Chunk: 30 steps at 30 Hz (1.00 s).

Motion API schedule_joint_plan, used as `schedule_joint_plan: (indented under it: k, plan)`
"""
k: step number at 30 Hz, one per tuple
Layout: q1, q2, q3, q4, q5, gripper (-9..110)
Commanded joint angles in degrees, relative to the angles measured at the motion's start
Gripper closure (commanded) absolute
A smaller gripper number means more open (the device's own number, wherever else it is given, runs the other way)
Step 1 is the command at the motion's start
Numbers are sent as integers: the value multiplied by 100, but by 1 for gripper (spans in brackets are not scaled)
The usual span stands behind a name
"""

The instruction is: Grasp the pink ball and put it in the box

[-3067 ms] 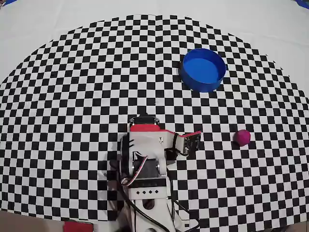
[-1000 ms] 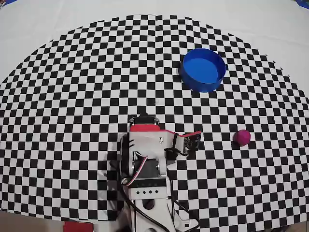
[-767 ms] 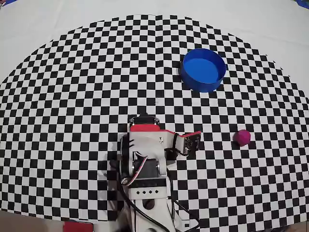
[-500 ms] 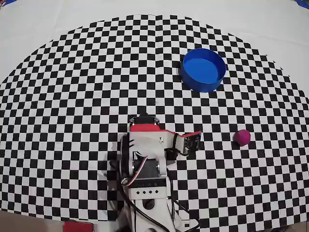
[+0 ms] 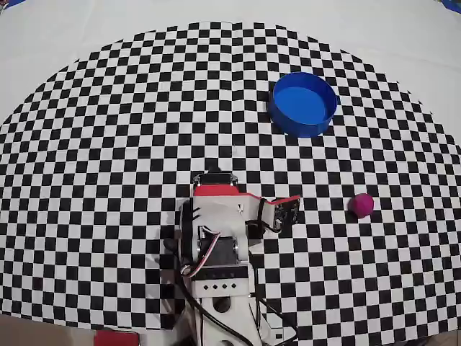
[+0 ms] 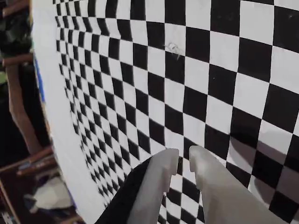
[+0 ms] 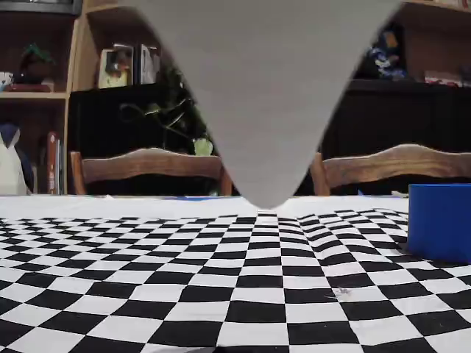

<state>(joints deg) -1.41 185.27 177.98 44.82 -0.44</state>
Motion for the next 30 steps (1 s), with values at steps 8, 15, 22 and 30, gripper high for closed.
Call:
schedule_joint_plan:
  k: [8,15,22,30]
  plan:
    - [44,-149,44,-1327,-9,101]
    - [44,-369,44,-2452,-9,101]
    - [44,-466,44,-3542,-9,101]
    - [70,-483,35,-4017,-44,101]
